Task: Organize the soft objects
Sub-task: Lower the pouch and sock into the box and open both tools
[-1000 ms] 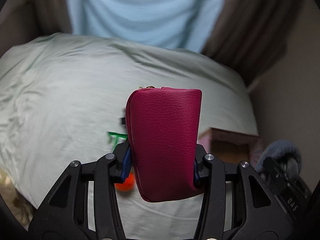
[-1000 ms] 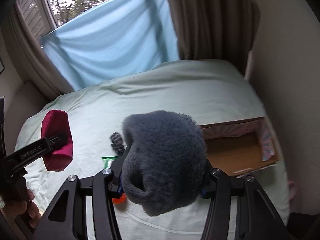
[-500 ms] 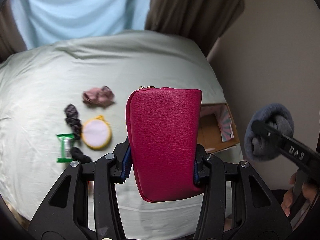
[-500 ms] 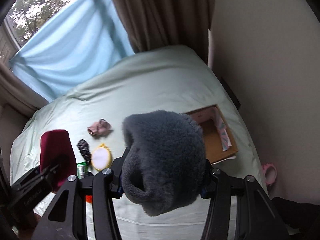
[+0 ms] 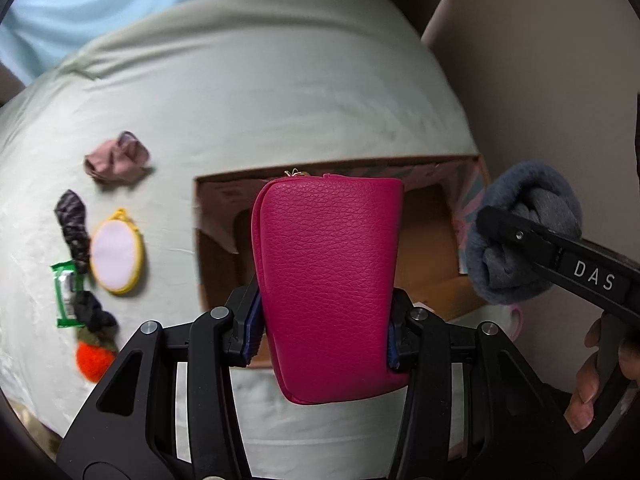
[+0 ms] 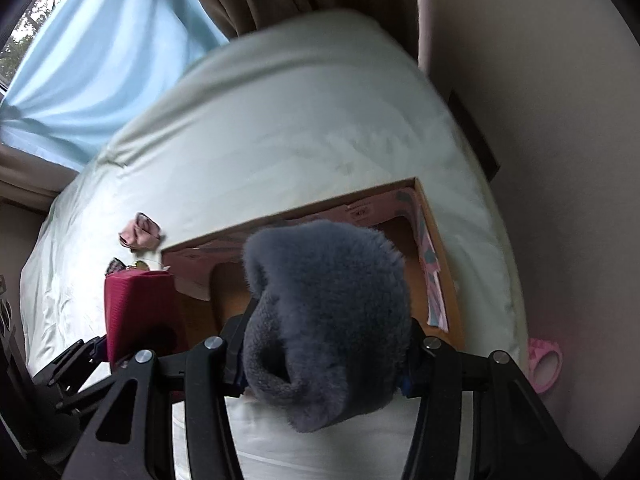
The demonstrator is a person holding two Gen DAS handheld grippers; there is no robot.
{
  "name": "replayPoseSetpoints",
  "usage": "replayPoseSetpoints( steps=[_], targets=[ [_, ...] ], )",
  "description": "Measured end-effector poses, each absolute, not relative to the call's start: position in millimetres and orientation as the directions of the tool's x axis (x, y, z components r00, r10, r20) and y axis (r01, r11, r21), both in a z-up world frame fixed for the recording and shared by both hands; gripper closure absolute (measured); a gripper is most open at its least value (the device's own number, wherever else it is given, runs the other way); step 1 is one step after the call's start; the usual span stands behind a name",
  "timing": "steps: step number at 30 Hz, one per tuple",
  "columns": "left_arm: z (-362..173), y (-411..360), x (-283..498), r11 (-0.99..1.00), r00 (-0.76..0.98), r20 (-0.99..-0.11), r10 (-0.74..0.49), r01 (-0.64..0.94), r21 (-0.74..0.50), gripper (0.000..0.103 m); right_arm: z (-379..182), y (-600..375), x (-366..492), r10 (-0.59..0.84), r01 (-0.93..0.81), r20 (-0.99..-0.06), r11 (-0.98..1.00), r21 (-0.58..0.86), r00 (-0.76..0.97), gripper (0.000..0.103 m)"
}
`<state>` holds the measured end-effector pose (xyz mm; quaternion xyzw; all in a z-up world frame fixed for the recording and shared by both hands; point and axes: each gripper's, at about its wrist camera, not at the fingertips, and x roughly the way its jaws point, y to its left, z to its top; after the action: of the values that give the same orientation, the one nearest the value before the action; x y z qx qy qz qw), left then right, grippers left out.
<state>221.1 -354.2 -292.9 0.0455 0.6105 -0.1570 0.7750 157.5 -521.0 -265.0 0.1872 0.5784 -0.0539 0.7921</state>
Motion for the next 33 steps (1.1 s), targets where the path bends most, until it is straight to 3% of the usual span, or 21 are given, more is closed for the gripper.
replayPoseSetpoints(
  steps=[9,15,16,17,18,19,33],
  targets=[
    [-372,-383,243,0.949,0.095,-0.991,-0.098,0.309,-0.064,0.061,-336,-528,189,0.192,0.235,-0.959,0.942,0.24,0.21,0.054],
    [-381,-386,243,0.938,0.107,-0.991,-0.074,0.346,-0.033,0.06,-359,-525,199,0.22,0.202,-0.96,0.946,0.253,0.171,0.05],
    [-380,-386,242,0.932,0.127,-0.99,-0.065,0.363,-0.014,0.053,-361,-525,201,0.212,0.21,-0.963,0.946,0.245,0.167,0.044],
    [-379,-387,240,0.923,0.149,-0.988,-0.042,0.383,0.019,0.046,-362,-526,202,0.208,0.22,-0.964,0.945,0.242,0.168,0.031],
    [-378,-387,238,0.917,0.161,-0.987,-0.026,0.396,0.041,0.016,-363,-528,203,0.212,0.234,-0.961,0.939,0.251,0.179,0.02],
    [-378,-384,236,0.912,0.169,-0.985,-0.023,0.408,0.048,0.001,-362,-530,203,0.223,0.247,-0.955,0.931,0.268,0.196,0.0],
    [-356,-364,233,0.921,0.184,-0.98,-0.074,0.39,0.004,0.001,-342,-525,197,0.198,0.242,-0.95,0.936,0.257,0.241,0.0]
  ],
)
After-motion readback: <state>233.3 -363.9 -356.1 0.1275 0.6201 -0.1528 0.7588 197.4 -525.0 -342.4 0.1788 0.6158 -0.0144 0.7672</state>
